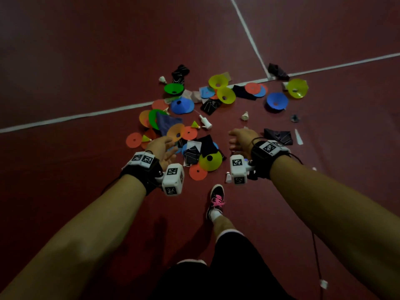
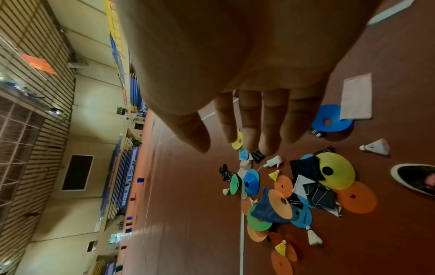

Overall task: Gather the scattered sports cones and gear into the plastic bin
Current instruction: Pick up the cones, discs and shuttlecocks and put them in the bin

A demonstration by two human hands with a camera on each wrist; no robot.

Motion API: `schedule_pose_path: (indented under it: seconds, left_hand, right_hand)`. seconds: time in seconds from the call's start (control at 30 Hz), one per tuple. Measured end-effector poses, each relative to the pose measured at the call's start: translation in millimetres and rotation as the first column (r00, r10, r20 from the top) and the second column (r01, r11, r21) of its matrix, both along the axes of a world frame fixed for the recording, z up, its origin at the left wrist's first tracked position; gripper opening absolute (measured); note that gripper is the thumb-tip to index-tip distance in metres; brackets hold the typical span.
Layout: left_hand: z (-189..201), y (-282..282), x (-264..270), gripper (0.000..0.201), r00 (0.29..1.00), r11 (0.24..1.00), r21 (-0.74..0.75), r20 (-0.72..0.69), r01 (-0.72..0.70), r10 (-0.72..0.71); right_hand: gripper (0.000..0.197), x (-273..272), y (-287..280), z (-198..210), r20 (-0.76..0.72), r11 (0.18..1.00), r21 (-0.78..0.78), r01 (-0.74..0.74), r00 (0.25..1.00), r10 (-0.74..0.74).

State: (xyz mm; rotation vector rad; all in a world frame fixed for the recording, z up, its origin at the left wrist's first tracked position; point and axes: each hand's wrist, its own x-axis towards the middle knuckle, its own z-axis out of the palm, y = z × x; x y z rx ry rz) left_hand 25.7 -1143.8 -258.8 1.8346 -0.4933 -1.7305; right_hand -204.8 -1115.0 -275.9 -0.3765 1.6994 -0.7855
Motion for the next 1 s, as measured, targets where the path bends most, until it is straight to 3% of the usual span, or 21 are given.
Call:
schedule_pose_path:
  seconds: [0.1, 0.2, 0.27, 0.4, 0.53, 0.7, 0.87, 1.0]
  left_hand:
    - [-6, -71, -9, 0.035, 0.998, 0.999, -0.001, 0.051, -0.033, 0.033]
    - [-20, -127, -22, 0.021, 0.996, 0.996, 0.013, 0.039, -0.083, 0.083]
    - [-37, -156, -35, 0.012, 0.995, 0.994, 0.059, 0.007, -0.096, 0.096]
    - [-86, -190, -53, 0.014, 0.994, 0.981, 0.169, -0.02, -0.101, 0.105]
    - [-162, -228, -68, 0.017, 0.989, 0.956, 0.279, -0.084, -0.094, 0.122]
    - [-289, -270, -84, 0.031, 0.996, 0.974, 0.223, -0.06, -0.045, 0.059]
    - [-411, -295, -96, 0.009, 0.993, 0.979, 0.203, -0.117, 0.007, 0.018]
    - [-493, -311, -106, 0.018, 0.988, 0.974, 0.223, -0.157, 0.043, -0.007]
  right_hand:
    - [0.01, -11, -79, -19, 0.031, 0.999, 0.012, -0.048, 0.998, 0.047]
    - [0.015, -19, -137, -34, -0.011, 0.994, 0.021, -0.104, 0.994, 0.105]
    - [0.017, -26, -165, -53, -0.06, 0.987, 0.047, -0.153, 0.986, 0.156]
    - [0.012, -39, -186, -112, -0.047, 0.962, 0.161, -0.222, 0.972, 0.232]
    - [0.021, -50, -209, -202, 0.001, 0.956, 0.248, -0.157, 0.987, 0.162]
    - [0.02, -49, -237, -337, 0.055, 0.949, 0.307, -0.078, 0.996, 0.065]
    - [0.017, -43, -260, -468, 0.013, 0.935, 0.351, -0.056, 0.998, 0.054]
    - [0.02, -33, -287, -564, -0.07, 0.936, 0.341, -0.088, 0.99, 0.118]
